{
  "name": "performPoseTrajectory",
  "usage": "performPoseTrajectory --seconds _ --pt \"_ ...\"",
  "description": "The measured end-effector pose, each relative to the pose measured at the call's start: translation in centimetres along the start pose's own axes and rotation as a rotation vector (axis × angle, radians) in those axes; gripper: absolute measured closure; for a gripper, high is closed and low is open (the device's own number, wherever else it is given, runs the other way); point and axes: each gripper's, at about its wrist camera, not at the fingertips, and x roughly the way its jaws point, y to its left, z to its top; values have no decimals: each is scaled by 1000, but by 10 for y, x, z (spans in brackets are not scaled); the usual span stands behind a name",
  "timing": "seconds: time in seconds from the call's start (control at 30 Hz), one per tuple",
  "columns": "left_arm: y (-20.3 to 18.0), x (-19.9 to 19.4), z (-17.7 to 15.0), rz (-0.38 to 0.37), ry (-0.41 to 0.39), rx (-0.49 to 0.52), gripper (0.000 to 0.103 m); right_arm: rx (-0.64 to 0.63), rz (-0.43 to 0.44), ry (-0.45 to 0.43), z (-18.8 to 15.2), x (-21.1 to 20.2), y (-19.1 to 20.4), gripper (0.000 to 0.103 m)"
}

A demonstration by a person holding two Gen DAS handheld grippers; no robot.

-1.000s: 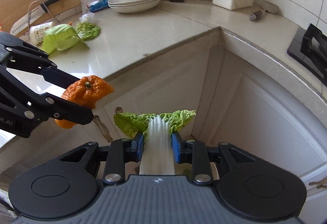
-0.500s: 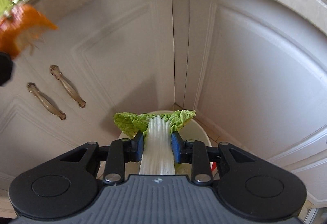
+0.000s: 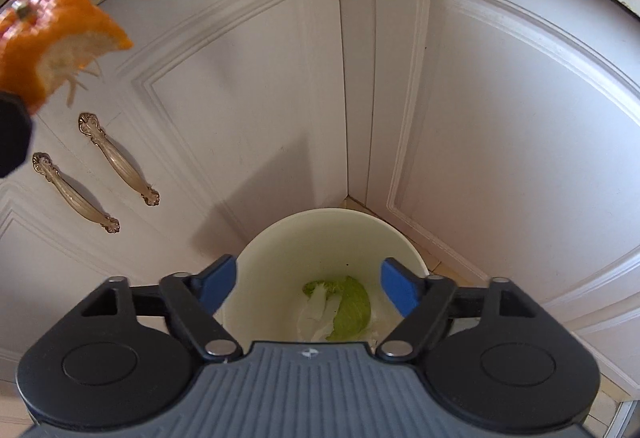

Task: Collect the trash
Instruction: 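Open the right gripper over the bucket while the left releases the orange inside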

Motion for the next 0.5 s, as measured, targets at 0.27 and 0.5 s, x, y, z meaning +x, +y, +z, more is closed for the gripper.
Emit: performPoseTrajectory --seconds 0.27,0.5 --pt "-6 31 3 -1 40 -9 56 -12 -63 -10 -18 -25 -9 7" --pt "-12 74 6 -10 104 -13 56 -2 -104 -5 -33 -42 -17 6"
